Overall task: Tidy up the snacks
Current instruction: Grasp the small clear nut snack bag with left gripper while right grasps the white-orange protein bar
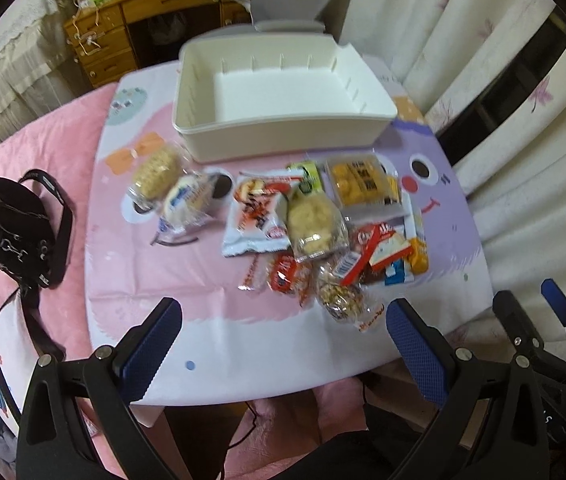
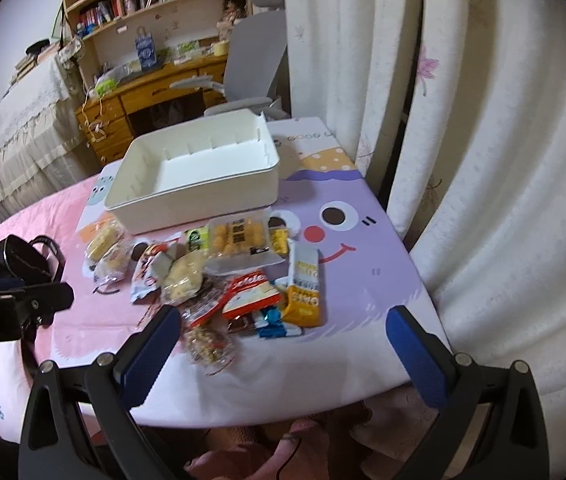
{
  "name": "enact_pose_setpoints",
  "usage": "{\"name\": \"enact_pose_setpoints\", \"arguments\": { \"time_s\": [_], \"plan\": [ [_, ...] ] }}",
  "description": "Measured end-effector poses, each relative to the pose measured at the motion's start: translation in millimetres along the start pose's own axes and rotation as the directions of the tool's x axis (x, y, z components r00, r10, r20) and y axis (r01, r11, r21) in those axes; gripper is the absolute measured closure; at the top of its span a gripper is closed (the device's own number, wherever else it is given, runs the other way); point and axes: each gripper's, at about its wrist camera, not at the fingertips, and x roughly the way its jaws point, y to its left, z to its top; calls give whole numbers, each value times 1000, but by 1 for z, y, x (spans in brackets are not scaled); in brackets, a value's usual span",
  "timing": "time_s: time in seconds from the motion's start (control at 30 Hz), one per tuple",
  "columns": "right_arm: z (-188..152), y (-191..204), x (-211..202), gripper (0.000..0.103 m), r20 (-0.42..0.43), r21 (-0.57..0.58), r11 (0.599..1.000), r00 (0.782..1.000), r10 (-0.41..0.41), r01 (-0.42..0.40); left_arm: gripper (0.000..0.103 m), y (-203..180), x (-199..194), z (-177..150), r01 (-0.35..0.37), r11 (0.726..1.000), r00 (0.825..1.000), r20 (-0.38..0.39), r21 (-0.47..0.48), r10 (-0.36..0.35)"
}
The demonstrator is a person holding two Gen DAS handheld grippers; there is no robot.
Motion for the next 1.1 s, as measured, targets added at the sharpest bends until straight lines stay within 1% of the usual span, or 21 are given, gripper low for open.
{"name": "enact_pose_setpoints", "arguments": {
  "time_s": [0.07, 0.13, 0.23, 0.33, 0.43, 0.5, 0.53, 0.6, 0.63, 0.67, 0.7, 0.73, 0.77, 0.83, 0.87, 0.9, 0.97, 1.0, 1.07, 1.1],
  "plan": [
    [-2, -7, 8, 1, 6, -7, 1000, 1000, -3, 3, 2, -7, 12, 2, -4, 1000, 1000, -28, -4, 4],
    [-2, -15, 18, 2, -6, -12, 1000, 1000, 2, -2, 2, -13, 23, 3, -21, 1000, 998, -52, -11, 20],
    [0, -30, 37, 5, -35, -6, 999, 999, 35, -35, 2, -23, 43, 7, -50, 998, 993, -106, -25, 47],
    [3, -41, 57, 8, -65, -26, 997, 995, 71, -73, 4, -33, 65, 10, -86, 995, 983, -170, -57, 75],
    [8, -50, 79, 12, -112, -42, 991, 986, 120, -126, 5, -38, 86, 10, -104, 989, 969, -236, -105, 76],
    [11, -54, 94, 13, -148, -54, 983, 975, 165, -175, 5, -42, 102, 8, -123, 982, 954, -289, -143, 78],
    [12, -56, 105, 14, -177, -62, 977, 966, 189, -203, 5, -43, 109, 7, -131, 978, 947, -313, -162, 75],
    [13, -58, 119, 18, -221, -68, 969, 951, 218, -238, 5, -45, 120, 3, -141, 971, 936, -345, -192, 68],
    [14, -59, 130, 21, -258, -65, 961, 935, 243, -268, 5, -46, 127, 2, -147, 966, 930, -361, -211, 63],
    [14, -59, 137, 24, -281, -63, 957, 925, 255, -283, 6, -46, 135, 1, -153, 960, 924, -378, -233, 55],
    [14, -59, 145, 25, -311, -60, 951, 911, 271, -304, 8, -47, 141, 0, -158, 956, 920, -389, -247, 51],
    [14, -59, 149, 28, -326, -61, 947, 903, 280, -315, 8, -47, 149, -3, -166, 949, 912, -407, -267, 45],
    [14, -58, 157, 29, -348, -65, 940, 891, 292, -334, 8, -47, 154, -4, -169, 945, 909, -416, -281, 39],
    [15, -56, 170, 30, -381, -74, 931, 873, 304, -357, 9, -45, 165, -8, -175, 933, 900, -435, -316, 21],
    [16, -54, 176, 31, -392, -77, 927, 866, 310, -366, 12, -44, 172, -10, -174, 925, 895, -445, -338, 5],
    [16, -54, 180, 32, -398, -77, 925, 862, 315, -373, 16, -42, 177, -11, -168, 917, 892, -452, -361, -15],
    [19, -51, 192, 35, -416, -80, 919, 850, 322, -387, 21, -40, 188, -14, -148, 901, 889, -453, -407, -58],
    [20, -50, 196, 35, -425, -80, 918, 846, 322, -389, 23, -38, 191, -16, -146, 894, 889, -452, -423, -69],
    [21, -48, 207, 38, -451, -75, 912, 830, 329, -403, 25, -34, 200, -18, -147, 875, 887, -452, -462, -89],
    [22, -47, 212, 39, -463, -77, 909, 822, 331, -409, 29, -31, 203, -20, -145, 870, 888, -449, -472, -96]
  ]
}}
